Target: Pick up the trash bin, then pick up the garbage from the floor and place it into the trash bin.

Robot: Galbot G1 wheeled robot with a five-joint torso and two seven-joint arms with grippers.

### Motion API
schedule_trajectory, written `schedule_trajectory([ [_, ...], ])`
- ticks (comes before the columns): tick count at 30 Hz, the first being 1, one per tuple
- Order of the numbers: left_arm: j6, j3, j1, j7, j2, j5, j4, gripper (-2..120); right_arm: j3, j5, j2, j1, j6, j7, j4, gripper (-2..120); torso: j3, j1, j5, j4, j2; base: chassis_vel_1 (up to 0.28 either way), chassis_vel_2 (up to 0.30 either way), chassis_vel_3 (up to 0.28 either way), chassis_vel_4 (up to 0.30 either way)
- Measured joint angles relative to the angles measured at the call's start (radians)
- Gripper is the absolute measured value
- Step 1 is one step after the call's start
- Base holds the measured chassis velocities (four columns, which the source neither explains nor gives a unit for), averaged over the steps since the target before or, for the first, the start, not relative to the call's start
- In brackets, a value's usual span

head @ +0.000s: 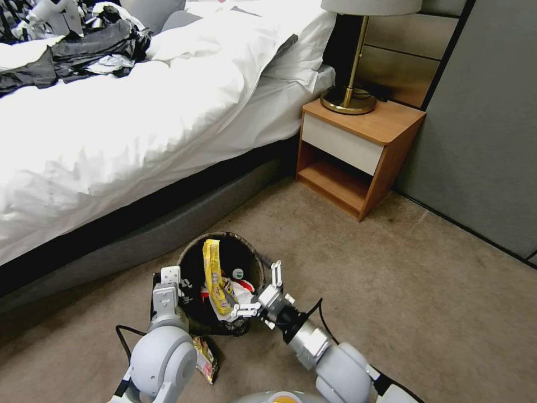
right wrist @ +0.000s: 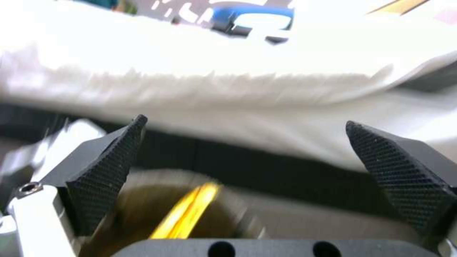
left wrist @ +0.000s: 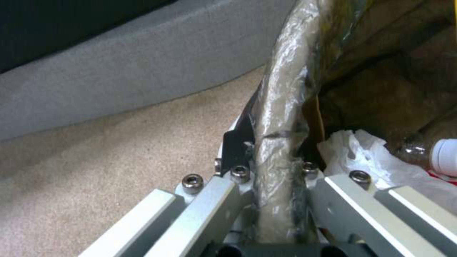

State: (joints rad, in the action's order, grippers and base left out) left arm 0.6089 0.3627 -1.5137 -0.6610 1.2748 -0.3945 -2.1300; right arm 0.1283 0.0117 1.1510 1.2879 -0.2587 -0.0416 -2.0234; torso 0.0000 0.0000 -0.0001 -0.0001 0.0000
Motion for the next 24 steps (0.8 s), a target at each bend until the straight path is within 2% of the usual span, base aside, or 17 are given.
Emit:
schedule_trajectory([
  [3,0.0,0.003,-0.003,0.0,-0.003,0.0,0.001,0,-0.057,-0.009,0.043,0.03,0.007,-0.031,-0.098,100,0.0,0.0,0.0001,0.0001,0.0,0.0,0.0,0.0,0.0],
  [9,-0.002,0.013,-0.008,0.001,-0.009,-0.005,-0.001,0,-0.142,-0.01,0.086,0.089,0.006,-0.059,-0.133,100,0.0,0.0,0.0001,0.0,0.0,0.0,0.0,0.0,0.0],
  [15,-0.007,0.02,-0.009,0.001,-0.015,-0.017,-0.006,0,-0.262,-0.01,0.131,0.156,-0.01,-0.123,-0.068,100,0.0,0.0,0.0001,0.0,0.0,0.0,0.0,0.0,0.0],
  [24,-0.008,0.02,-0.012,0.001,-0.018,-0.021,-0.026,0,-0.312,-0.014,0.157,0.193,-0.025,-0.157,0.023,100,0.0,0.0,0.0001,0.0,0.0,0.0,0.0,0.0,0.0],
])
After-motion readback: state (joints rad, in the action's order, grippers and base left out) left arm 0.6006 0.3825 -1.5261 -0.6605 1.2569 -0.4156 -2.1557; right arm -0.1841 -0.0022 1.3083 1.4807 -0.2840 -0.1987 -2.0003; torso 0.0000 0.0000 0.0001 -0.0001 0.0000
